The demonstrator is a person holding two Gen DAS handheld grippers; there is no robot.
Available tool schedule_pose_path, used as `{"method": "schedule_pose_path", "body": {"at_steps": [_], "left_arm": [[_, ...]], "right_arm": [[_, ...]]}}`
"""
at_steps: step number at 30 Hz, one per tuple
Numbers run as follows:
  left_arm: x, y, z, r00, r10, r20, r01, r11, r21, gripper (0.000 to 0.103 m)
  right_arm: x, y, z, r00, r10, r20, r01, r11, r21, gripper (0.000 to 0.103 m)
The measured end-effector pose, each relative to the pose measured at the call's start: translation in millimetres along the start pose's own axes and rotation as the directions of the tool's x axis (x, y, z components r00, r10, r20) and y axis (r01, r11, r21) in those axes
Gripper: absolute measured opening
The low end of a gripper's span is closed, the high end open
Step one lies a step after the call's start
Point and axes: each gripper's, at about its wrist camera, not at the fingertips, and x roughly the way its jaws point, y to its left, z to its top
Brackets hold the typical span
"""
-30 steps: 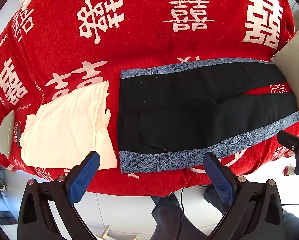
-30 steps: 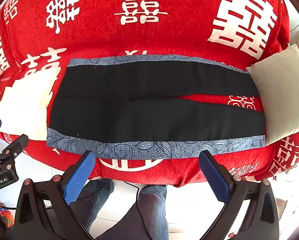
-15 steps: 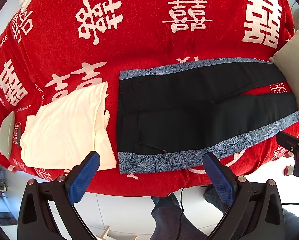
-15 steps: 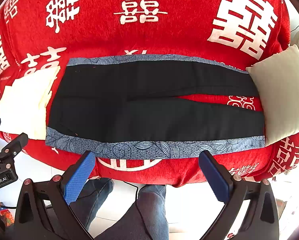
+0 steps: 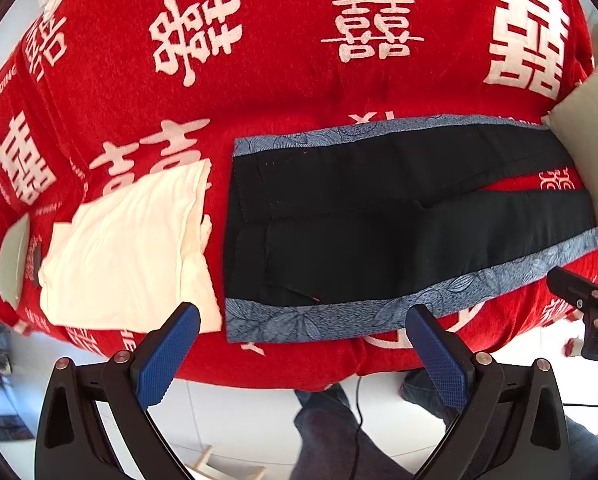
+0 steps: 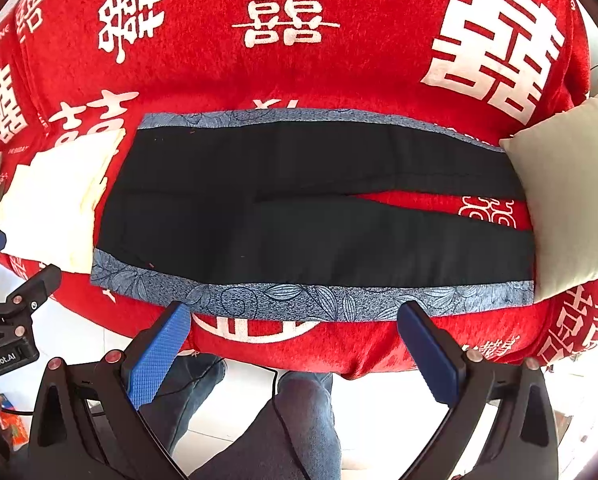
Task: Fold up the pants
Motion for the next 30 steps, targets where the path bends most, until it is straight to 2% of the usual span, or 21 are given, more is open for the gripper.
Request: {"method": "schedule_pose_path", "body": {"at_steps": [3,8,14,21,30], "left_arm": [[0,-2,0,1.0,-0.012,-0.019,0.01,0.998,-0.068,0.103],[-6,-12,-4,1.0,0.011,-0.017,-0.013,0.988,-0.152,0.103],[-1,-26,-15,0.998,0.003,-0.058,-0.016,0.975,-0.222,0.103],[20,-30,-16,0.998,-0.024,-0.05,0.016,0.987,-0.162,0.103],[76,-20,-20,0.996,-0.061,-0.067,0.056,0.996,-0.068,0.103]], "right_arm": [[3,-9,0,1.0,0.018,-0.011,-0.018,1.0,-0.002,0.103],[6,-25,1,0.999,0.032,-0.032,-0.034,0.998,-0.05,0.103],[19,-38,-1,0.998,0.01,-0.067,-0.017,0.994,-0.107,0.103],[42,-42,-1,0.997,0.0,-0.083,-0.005,0.999,-0.054,0.103],[88,-23,-5,0.993,-0.056,-0.105,0.057,0.998,0.007,0.103]]}}
